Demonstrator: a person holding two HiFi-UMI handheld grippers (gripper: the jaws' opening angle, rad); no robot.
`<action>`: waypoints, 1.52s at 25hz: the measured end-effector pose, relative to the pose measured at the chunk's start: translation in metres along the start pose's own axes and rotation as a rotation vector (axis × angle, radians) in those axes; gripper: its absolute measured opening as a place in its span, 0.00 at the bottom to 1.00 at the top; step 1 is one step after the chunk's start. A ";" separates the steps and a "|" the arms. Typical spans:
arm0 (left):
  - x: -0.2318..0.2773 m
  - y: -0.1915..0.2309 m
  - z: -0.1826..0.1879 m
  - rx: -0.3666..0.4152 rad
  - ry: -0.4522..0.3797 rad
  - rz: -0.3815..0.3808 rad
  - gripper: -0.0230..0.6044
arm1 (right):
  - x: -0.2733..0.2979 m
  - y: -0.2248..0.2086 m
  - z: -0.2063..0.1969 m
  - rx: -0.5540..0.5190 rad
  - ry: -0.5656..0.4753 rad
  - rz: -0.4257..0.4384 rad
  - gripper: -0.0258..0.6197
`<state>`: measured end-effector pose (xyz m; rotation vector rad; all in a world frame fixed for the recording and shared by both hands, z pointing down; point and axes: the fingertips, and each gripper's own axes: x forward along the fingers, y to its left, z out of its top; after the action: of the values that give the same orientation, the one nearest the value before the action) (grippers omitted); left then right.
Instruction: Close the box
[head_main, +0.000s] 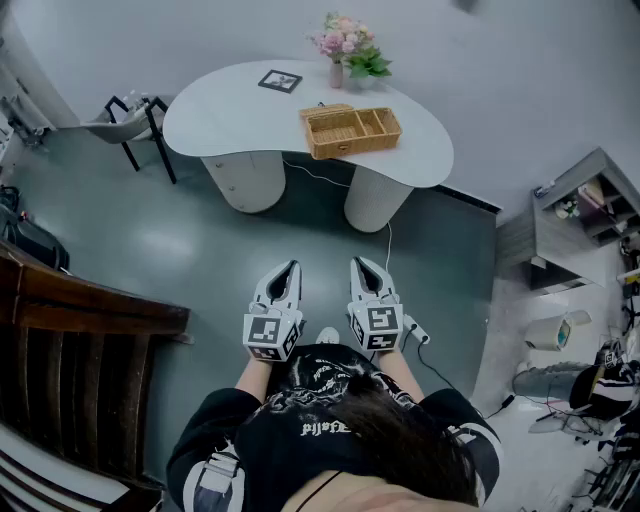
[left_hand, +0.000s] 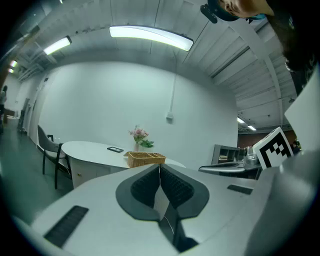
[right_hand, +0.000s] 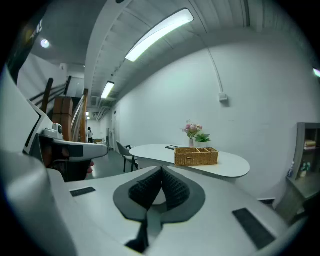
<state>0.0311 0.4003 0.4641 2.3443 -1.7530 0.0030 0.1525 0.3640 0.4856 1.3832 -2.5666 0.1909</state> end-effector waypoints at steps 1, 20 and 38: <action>0.001 -0.002 0.000 -0.003 -0.001 0.000 0.08 | -0.001 -0.001 0.001 -0.009 -0.001 0.000 0.08; 0.037 -0.008 -0.018 -0.016 0.036 0.007 0.08 | 0.013 -0.035 -0.004 0.012 0.008 0.028 0.08; 0.166 0.049 0.013 -0.085 0.006 -0.108 0.08 | 0.106 -0.094 0.021 0.140 -0.023 -0.043 0.08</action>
<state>0.0313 0.2273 0.4812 2.3717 -1.5893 -0.0794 0.1716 0.2224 0.4931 1.4956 -2.5825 0.3562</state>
